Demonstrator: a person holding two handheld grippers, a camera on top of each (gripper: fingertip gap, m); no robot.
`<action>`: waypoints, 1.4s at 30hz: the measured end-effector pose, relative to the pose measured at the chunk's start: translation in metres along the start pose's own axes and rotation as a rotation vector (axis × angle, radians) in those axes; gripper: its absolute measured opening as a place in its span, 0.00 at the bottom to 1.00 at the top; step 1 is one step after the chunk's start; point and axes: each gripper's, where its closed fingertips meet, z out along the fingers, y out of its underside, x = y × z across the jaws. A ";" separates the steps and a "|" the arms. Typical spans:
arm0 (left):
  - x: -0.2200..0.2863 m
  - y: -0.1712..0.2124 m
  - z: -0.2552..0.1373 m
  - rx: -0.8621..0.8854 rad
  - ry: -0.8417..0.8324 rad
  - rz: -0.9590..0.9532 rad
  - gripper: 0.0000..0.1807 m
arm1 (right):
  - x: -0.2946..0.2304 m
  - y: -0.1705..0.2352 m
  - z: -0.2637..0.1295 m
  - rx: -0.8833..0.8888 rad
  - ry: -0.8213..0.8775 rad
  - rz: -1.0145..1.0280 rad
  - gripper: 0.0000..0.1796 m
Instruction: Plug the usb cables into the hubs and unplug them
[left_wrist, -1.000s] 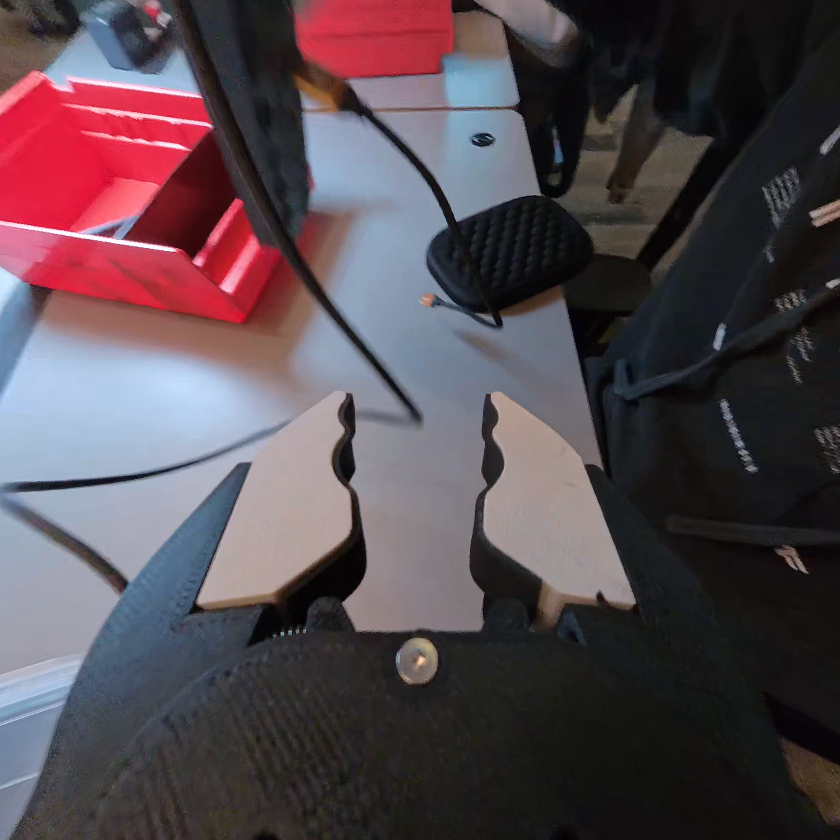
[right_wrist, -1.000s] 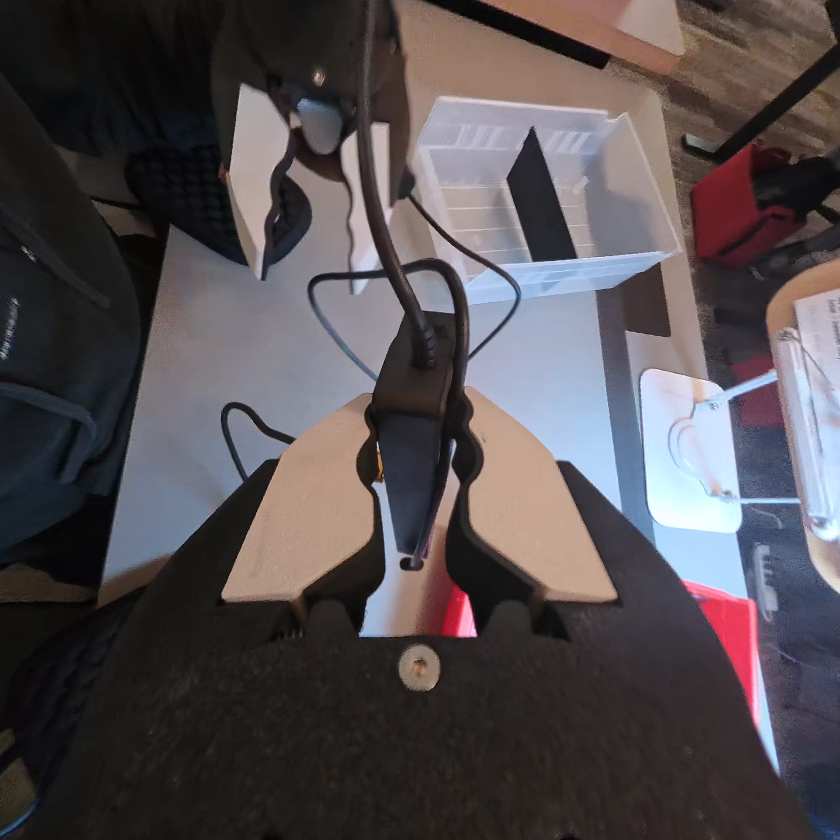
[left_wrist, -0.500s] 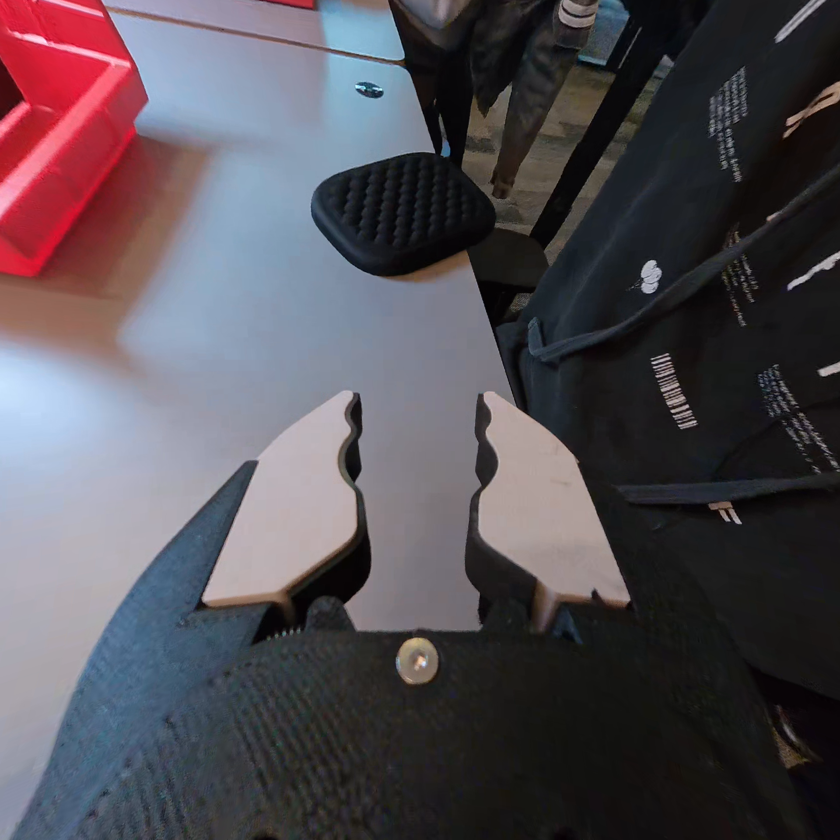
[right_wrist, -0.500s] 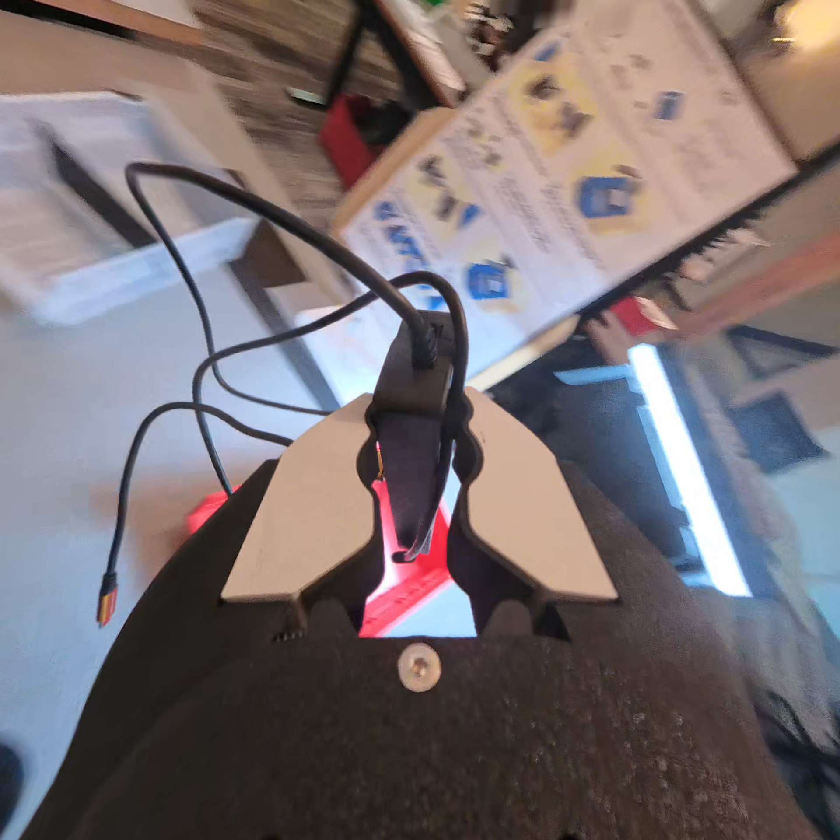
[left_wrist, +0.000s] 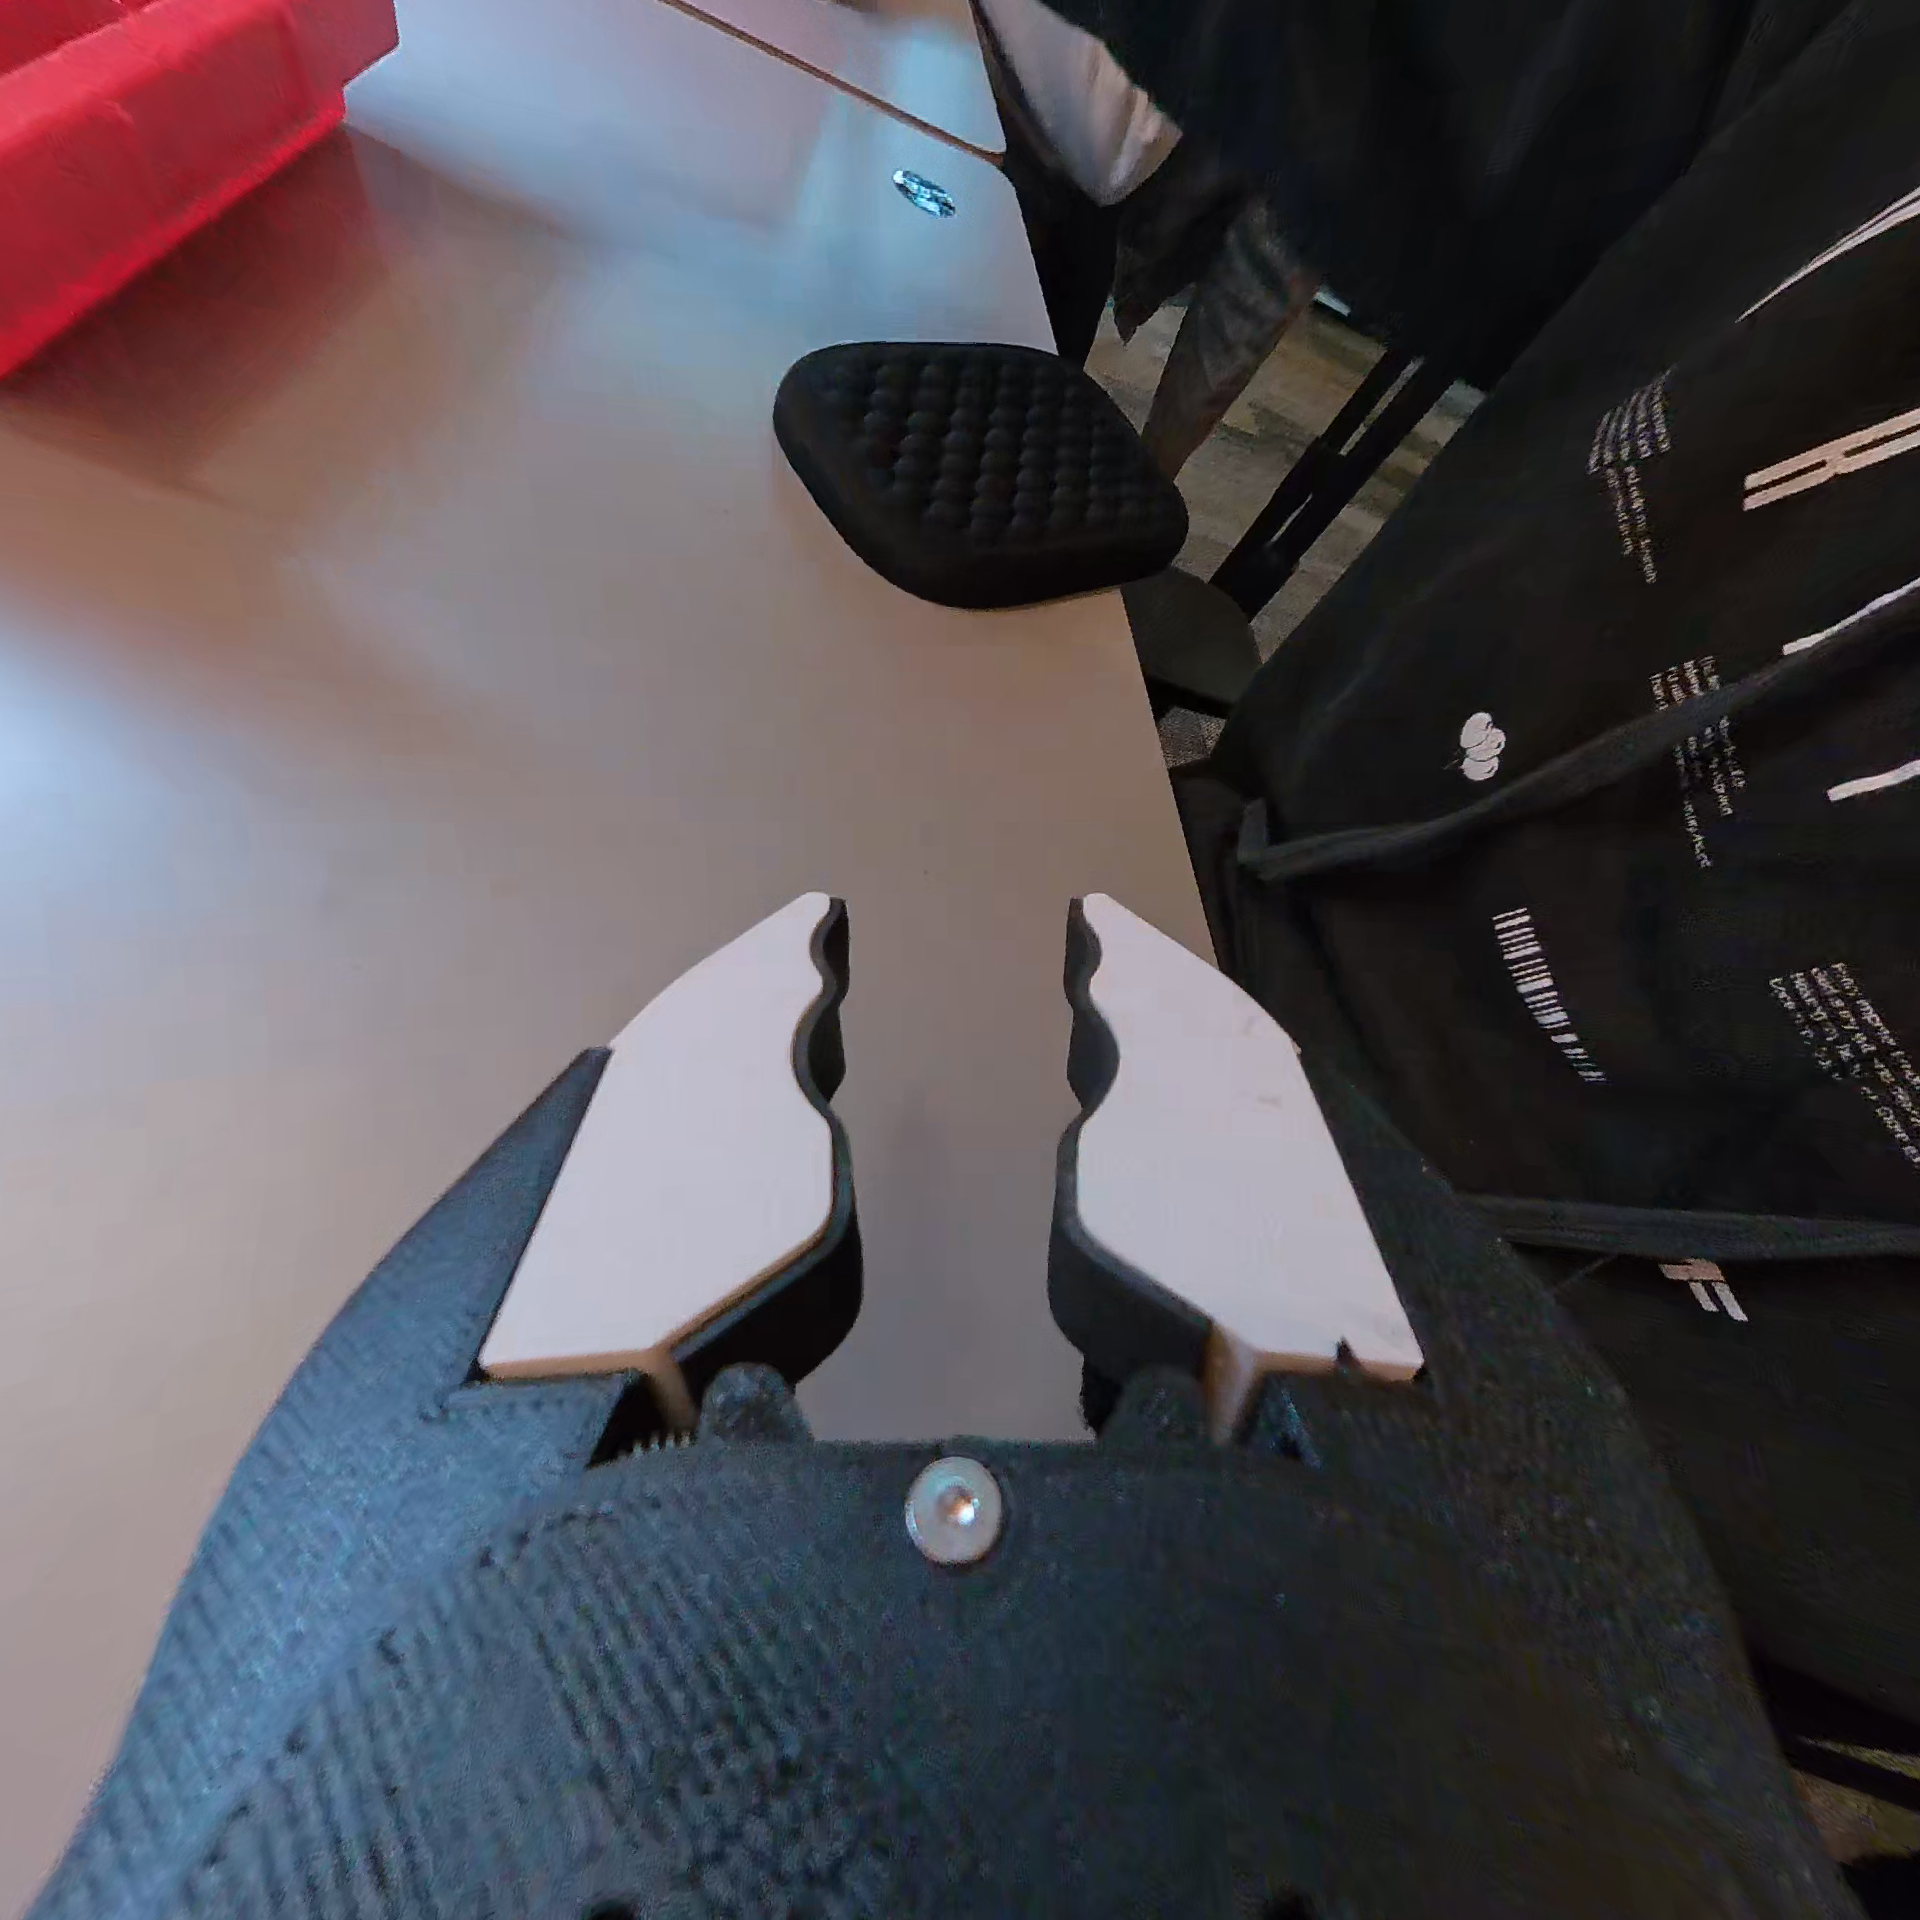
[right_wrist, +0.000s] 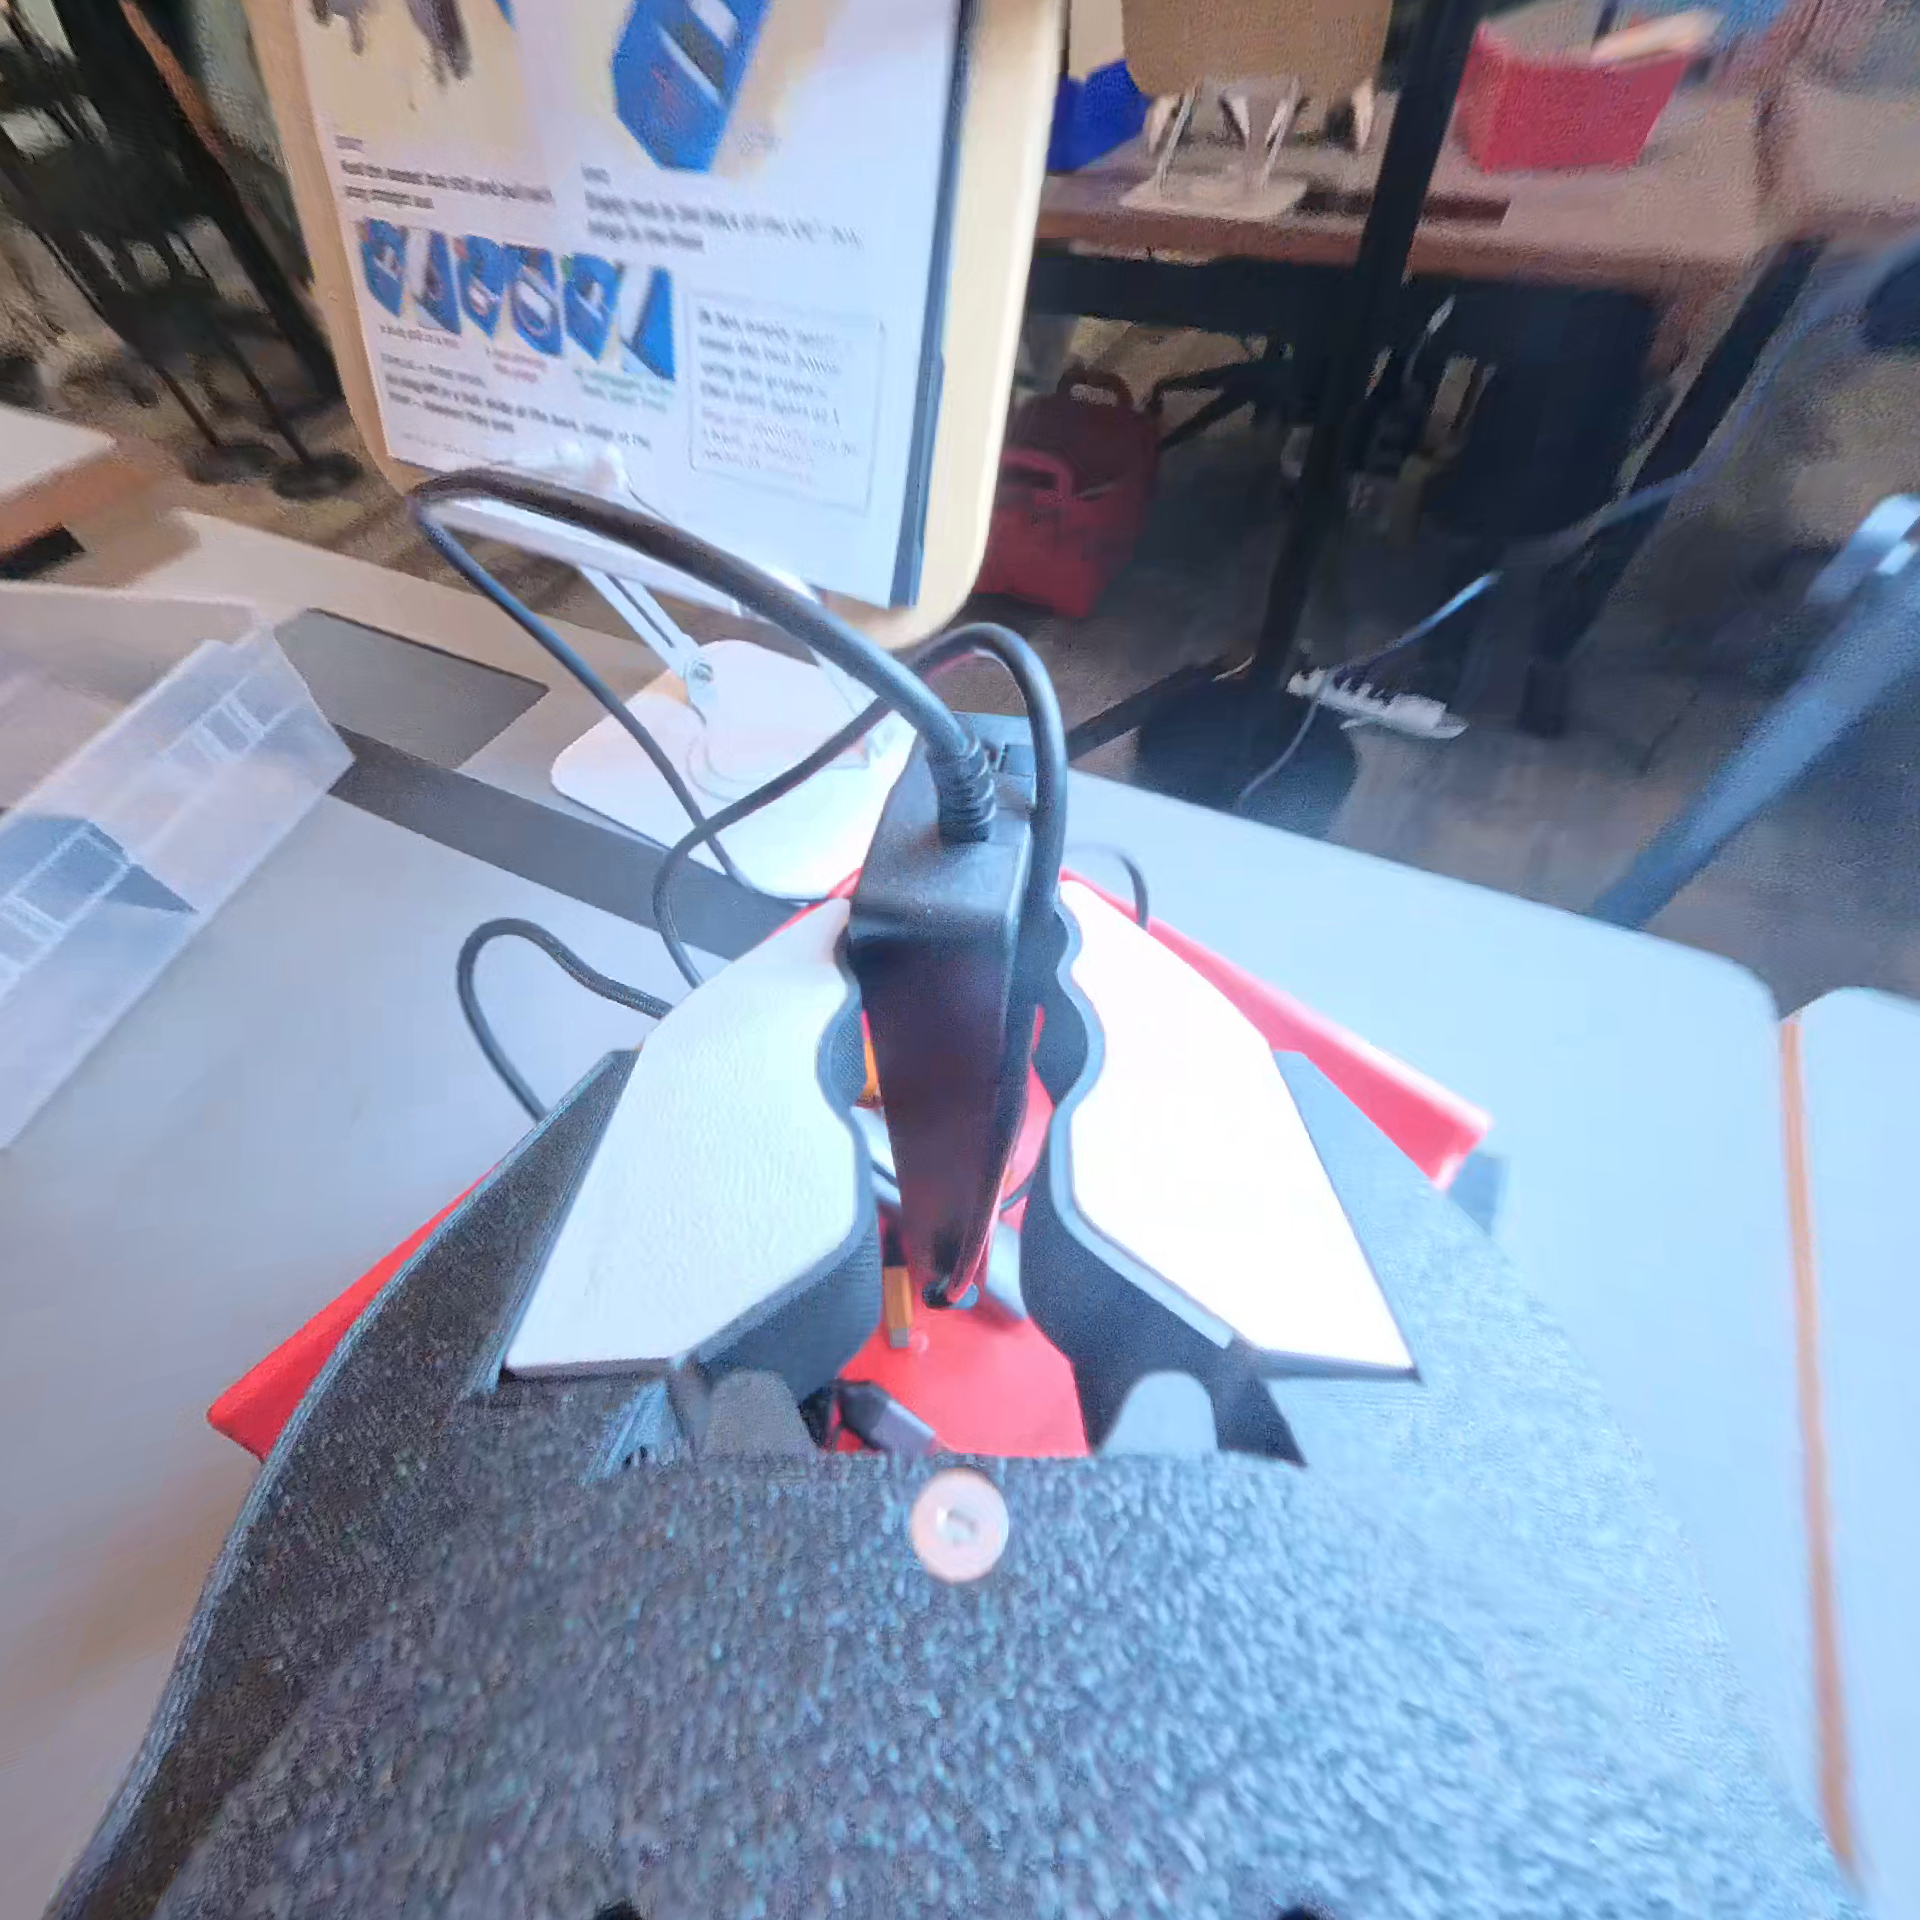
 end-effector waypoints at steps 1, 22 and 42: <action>-0.001 0.001 0.000 -0.003 0.003 -0.005 0.22 | 0.004 0.013 0.003 -0.002 -0.024 0.055 0.16; -0.013 0.026 0.025 -0.104 0.012 -0.069 0.21 | 0.071 0.075 -0.014 -0.253 0.183 0.105 0.20; -0.026 0.040 0.029 -0.112 -0.010 -0.118 0.20 | 0.100 0.080 -0.045 -0.351 0.434 -0.181 0.43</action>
